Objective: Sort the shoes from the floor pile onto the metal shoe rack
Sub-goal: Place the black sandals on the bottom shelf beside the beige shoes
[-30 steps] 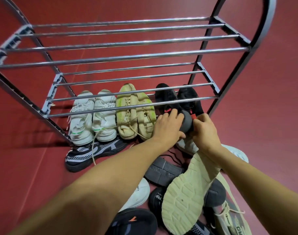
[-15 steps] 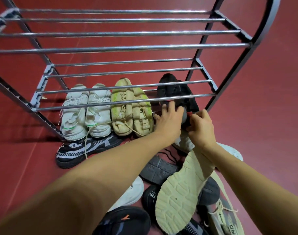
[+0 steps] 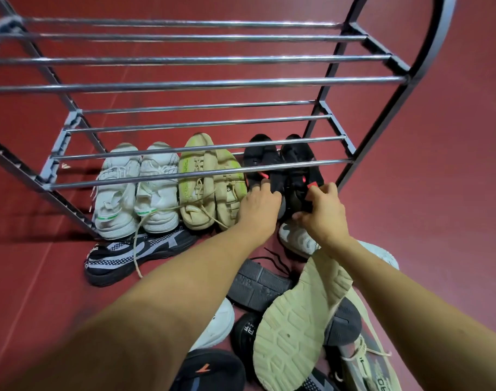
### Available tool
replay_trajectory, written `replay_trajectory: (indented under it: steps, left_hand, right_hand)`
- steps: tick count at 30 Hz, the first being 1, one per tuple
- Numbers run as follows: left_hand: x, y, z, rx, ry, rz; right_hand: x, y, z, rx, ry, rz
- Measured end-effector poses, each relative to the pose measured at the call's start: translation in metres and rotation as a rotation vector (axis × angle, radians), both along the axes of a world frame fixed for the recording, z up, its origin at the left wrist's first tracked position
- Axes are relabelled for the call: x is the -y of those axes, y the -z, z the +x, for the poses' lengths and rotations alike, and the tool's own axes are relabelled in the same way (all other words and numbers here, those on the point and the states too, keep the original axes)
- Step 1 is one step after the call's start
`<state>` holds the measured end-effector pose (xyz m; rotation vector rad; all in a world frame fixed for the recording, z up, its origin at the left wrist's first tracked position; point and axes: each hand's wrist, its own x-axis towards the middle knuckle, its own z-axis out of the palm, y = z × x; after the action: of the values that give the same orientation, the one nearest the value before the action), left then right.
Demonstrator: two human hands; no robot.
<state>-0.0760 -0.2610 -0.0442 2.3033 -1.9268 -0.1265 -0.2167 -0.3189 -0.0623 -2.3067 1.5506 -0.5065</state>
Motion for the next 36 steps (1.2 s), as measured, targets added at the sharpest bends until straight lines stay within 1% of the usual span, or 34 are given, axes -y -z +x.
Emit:
replay_trajectory:
  steps: [4, 7, 11, 16, 19, 20, 22, 24, 26, 28, 30, 31, 32, 33, 34, 36]
  left_hand:
    - [-0.005, 0.011, 0.000, -0.045, -0.011, -0.017]
    - [-0.005, 0.015, 0.004, -0.086, -0.017, -0.035]
    - [-0.008, 0.018, 0.003, -0.072, -0.002, -0.049]
    - [-0.006, 0.017, 0.001, -0.062, -0.005, -0.051]
    - [-0.007, 0.018, 0.000, -0.061, -0.005, -0.040]
    - [-0.008, 0.018, 0.001, -0.058, -0.001, -0.039]
    - [-0.009, 0.019, 0.003, -0.069, 0.015, -0.029]
    - [-0.012, 0.021, 0.006, -0.144, 0.036, -0.018]
    - [-0.017, 0.020, 0.011, -0.249, 0.034, -0.061]
    - [-0.023, 0.015, 0.017, -0.329, -0.014, -0.168]
    - [-0.034, 0.005, 0.025, -0.450, -0.068, -0.263]
    - [-0.043, -0.002, 0.032, -0.549, -0.106, -0.265]
    - [-0.054, -0.006, 0.040, -0.642, -0.151, -0.234]
    - [-0.067, -0.008, 0.050, -0.691, -0.184, -0.183]
    - [-0.082, -0.009, 0.061, -0.679, -0.198, -0.123]
    - [-0.117, -0.007, 0.084, -0.560, -0.200, 0.033]
  right_hand:
    - [-0.001, 0.002, 0.006, 0.010, -0.019, -0.037]
    - [0.004, 0.014, -0.001, -0.064, -0.098, -0.103]
    - [0.013, 0.020, -0.011, -0.119, -0.128, -0.118]
    - [0.013, 0.022, -0.017, -0.089, -0.134, -0.145]
    - [0.015, 0.027, -0.011, -0.064, -0.106, -0.088]
    - [0.015, 0.028, -0.008, -0.103, -0.098, -0.096]
    - [0.017, 0.029, -0.006, -0.255, -0.073, -0.169]
    - [0.017, 0.024, -0.007, -0.372, -0.029, -0.176]
    - [0.014, 0.018, -0.009, -0.404, -0.016, -0.172]
    - [0.010, 0.010, -0.015, -0.312, -0.049, -0.203]
    - [0.002, -0.001, -0.026, -0.120, -0.072, -0.271]
    - [-0.003, -0.008, -0.033, -0.024, -0.057, -0.323]
    - [-0.009, -0.014, -0.042, 0.049, -0.034, -0.367]
    - [-0.015, -0.019, -0.052, 0.084, -0.006, -0.383]
    - [-0.021, -0.021, -0.062, 0.083, 0.027, -0.363]
    - [-0.033, -0.021, -0.078, 0.017, 0.104, -0.259]
